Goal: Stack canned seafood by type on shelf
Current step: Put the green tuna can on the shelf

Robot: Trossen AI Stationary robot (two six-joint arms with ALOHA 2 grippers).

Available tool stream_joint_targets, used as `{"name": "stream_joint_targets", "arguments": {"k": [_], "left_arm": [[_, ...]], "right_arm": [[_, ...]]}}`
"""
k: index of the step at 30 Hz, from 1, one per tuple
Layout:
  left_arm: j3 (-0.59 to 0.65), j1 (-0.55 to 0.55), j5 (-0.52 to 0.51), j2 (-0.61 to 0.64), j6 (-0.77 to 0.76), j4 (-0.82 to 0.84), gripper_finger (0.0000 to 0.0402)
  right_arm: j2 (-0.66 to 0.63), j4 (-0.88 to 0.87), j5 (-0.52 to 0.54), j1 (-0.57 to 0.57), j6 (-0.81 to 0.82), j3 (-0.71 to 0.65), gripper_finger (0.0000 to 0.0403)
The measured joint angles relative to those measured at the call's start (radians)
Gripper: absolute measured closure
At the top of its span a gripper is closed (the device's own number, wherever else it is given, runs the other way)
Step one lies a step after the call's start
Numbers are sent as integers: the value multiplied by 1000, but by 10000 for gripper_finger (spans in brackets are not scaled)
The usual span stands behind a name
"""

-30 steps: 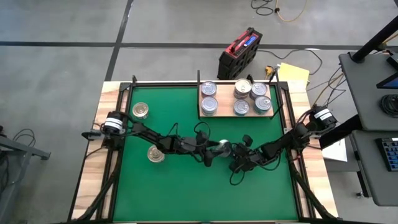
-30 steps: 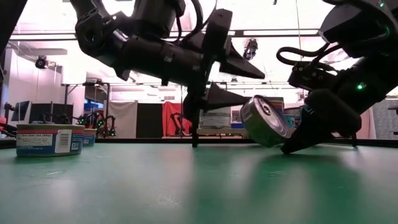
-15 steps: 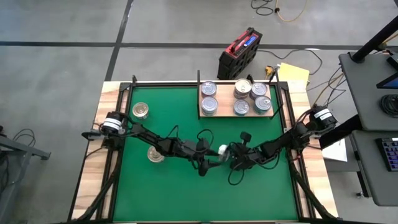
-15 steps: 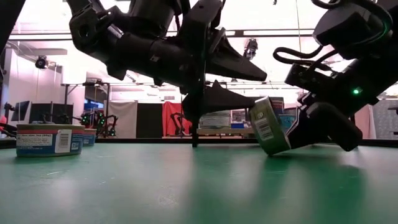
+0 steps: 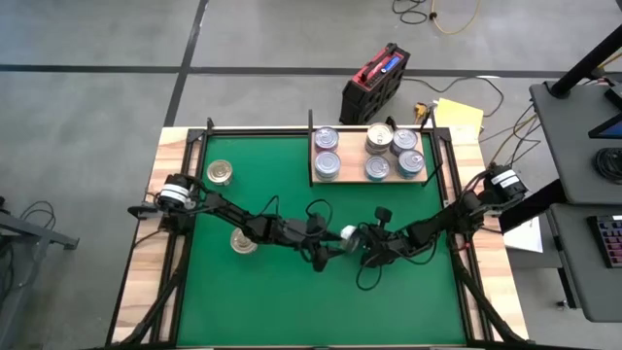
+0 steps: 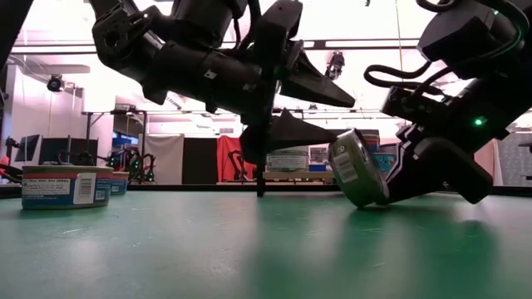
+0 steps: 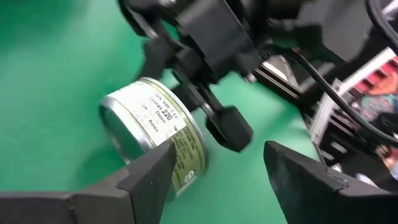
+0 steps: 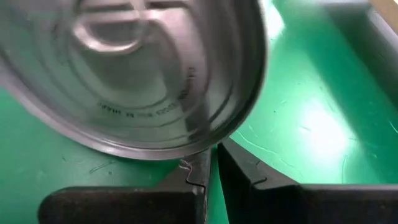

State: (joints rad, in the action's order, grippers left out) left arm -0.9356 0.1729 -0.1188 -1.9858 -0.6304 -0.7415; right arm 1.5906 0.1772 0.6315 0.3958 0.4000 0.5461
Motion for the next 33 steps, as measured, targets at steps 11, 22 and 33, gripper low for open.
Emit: {"name": "stream_joint_targets", "arguments": {"k": [11,22,33], "left_arm": [[1,-11,-140,-6,-13,99,126],[1,-10,-101,0,-102,185,122],[1,-15,-47,21,-230,239,131]], "right_arm": [[-3,16,-35,4,1,7,380],[-20,-37,-66,1,89,10,380],[-164,-207,-187,0,401,9,380]]}}
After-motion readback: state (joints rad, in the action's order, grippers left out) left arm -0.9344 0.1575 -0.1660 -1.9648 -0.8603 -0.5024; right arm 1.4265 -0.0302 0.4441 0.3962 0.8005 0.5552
